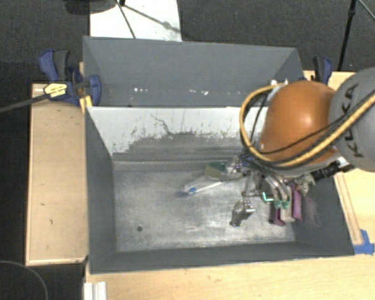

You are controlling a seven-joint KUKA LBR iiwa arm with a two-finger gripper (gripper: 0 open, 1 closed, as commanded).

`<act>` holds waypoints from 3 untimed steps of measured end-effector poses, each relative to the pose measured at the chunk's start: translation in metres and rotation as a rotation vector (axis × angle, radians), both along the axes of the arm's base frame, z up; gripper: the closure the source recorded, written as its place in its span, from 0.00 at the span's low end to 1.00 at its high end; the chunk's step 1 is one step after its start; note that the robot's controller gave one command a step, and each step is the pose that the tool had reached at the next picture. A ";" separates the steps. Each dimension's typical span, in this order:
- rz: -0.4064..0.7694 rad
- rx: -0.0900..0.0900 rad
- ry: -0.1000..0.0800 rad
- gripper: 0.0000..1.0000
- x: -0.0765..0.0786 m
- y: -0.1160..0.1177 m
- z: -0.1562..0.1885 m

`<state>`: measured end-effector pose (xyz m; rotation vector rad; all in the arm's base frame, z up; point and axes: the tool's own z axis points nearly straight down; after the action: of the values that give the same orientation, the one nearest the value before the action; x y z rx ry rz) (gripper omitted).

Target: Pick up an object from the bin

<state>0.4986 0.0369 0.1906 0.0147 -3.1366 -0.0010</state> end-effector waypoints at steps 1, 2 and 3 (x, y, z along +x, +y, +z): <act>0.263 0.000 -0.011 0.00 0.014 0.005 0.025; 0.213 0.002 -0.005 0.00 0.064 0.033 -0.059; 0.060 0.002 -0.013 0.00 0.065 0.031 -0.118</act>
Offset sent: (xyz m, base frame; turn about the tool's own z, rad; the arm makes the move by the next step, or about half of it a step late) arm 0.0129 0.0049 0.0242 -0.2622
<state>0.5638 0.0679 0.0724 0.1087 -3.1481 -0.0033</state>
